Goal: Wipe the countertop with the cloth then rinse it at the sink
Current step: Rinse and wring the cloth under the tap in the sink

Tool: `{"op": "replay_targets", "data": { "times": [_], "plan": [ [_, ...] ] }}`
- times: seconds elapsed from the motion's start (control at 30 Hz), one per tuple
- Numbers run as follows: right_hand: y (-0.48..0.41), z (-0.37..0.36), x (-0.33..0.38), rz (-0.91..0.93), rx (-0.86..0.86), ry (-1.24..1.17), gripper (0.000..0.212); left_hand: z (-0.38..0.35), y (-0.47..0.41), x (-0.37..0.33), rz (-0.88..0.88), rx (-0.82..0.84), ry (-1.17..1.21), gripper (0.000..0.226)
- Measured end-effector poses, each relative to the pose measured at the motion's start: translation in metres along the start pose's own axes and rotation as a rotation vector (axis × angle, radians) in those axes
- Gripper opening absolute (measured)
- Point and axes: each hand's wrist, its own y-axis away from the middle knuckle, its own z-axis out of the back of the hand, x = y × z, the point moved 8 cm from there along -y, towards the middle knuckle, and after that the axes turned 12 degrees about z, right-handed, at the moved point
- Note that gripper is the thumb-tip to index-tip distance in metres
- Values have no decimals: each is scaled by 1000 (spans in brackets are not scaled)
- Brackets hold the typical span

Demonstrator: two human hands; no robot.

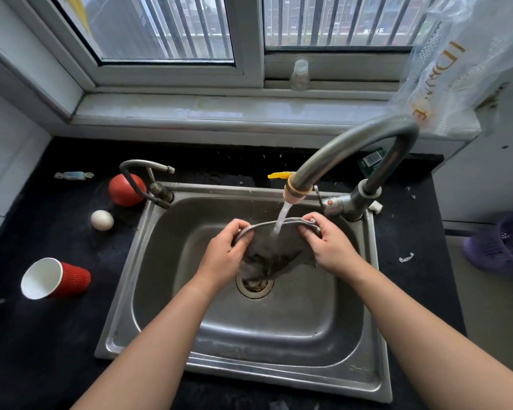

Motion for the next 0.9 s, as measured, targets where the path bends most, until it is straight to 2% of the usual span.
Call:
{"op": "replay_targets", "data": {
  "times": [0.1,0.17,0.27,0.43,0.6,0.67,0.73,0.83,0.9],
  "plan": [
    [-4,-13,6,-9,-63,-80,12,-8,-1,-4,50,-69,189,13],
    [-6,-22,10,-6,-84,-67,13,-15,-3,-7,89,-115,207,13],
    [-7,-29,16,11,-88,36,20,-19,-6,-10,101,-176,82,12],
    [-6,-27,13,16,-62,131,20,-17,3,-23,-42,-263,-127,19],
    [-3,-23,11,-15,-103,145,9,-19,3,-22,-6,-285,-124,23],
    [-1,-16,11,-33,-160,79,5,-18,1,-18,55,-273,-36,24],
    [2,-22,16,-40,-172,1,5,-19,-4,-8,207,-259,118,26],
    [3,-45,27,13,-122,-29,17,-33,-3,7,440,-240,367,44],
    [0,-42,24,-7,-157,24,25,-45,3,5,476,-253,397,47]
  ]
}}
